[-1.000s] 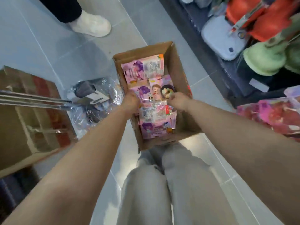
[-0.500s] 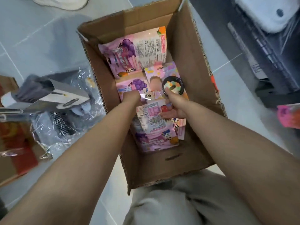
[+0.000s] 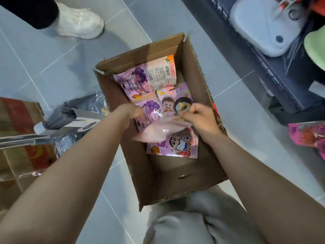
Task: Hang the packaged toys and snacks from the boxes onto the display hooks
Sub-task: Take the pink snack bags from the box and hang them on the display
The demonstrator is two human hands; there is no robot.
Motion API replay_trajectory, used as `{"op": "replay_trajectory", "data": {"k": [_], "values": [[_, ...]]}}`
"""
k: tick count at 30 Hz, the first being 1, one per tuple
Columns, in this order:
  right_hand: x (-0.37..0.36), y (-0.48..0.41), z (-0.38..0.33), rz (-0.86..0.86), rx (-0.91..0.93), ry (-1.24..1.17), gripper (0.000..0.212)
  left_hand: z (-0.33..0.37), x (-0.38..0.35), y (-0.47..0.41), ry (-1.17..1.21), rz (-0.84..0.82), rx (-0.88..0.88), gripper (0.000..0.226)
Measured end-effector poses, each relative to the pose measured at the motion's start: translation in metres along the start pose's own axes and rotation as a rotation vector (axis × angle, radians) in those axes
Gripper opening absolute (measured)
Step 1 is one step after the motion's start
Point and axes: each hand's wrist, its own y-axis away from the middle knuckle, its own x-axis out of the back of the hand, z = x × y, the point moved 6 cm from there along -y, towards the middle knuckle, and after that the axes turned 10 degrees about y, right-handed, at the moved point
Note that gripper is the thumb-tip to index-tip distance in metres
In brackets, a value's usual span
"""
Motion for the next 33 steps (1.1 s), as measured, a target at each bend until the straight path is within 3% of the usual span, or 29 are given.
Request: {"op": "replay_trajectory", "data": {"k": [3,5,6,7,9,12,15,18,20,23,26,30,33], "values": [[0.008,0.004,0.036,-0.062,-0.156,0.429,0.04,0.021,0.006,-0.012,0.19,0.014,-0.161,0.076],[0.011,0.001,0.065,-0.191,-0.307,0.732,0.03,0.024,0.014,-0.061,0.441,0.019,-0.271,0.09],[0.01,-0.002,0.078,-0.25,-0.365,0.809,0.021,0.019,0.019,-0.105,0.565,0.012,-0.303,0.08],[0.007,-0.007,0.088,-0.289,-0.401,0.863,0.03,0.019,0.024,-0.127,0.667,0.022,-0.315,0.068],[0.001,-0.021,0.101,-0.293,-0.467,0.923,0.063,0.029,0.032,-0.121,0.823,0.055,-0.337,0.059],[-0.011,-0.048,0.093,-0.159,-0.424,0.983,0.089,0.047,0.035,-0.088,0.939,0.125,-0.386,0.052],[-0.031,-0.075,0.052,-0.009,-0.05,1.152,0.082,0.059,0.036,-0.09,0.981,0.157,-0.38,0.064],[-0.077,-0.082,0.026,-0.249,0.373,1.38,0.085,0.058,0.043,-0.104,0.93,0.255,-0.363,0.09],[-0.103,-0.086,0.031,-0.415,0.453,1.568,0.088,0.057,0.04,-0.102,0.858,0.252,-0.309,0.063],[-0.118,-0.093,0.041,-0.474,0.364,1.805,0.06,0.053,0.016,-0.097,0.831,0.041,-0.189,0.004],[-0.114,-0.081,0.035,-0.445,0.349,1.814,0.035,0.033,0.01,-0.094,0.668,-0.018,-0.123,0.021],[-0.08,-0.028,0.013,-0.496,0.197,1.566,0.037,0.025,0.019,-0.043,0.688,0.083,-0.187,0.025],[-0.04,0.02,-0.017,-0.466,0.111,1.524,0.036,0.04,0.029,0.031,0.752,0.022,-0.314,0.026]]}}
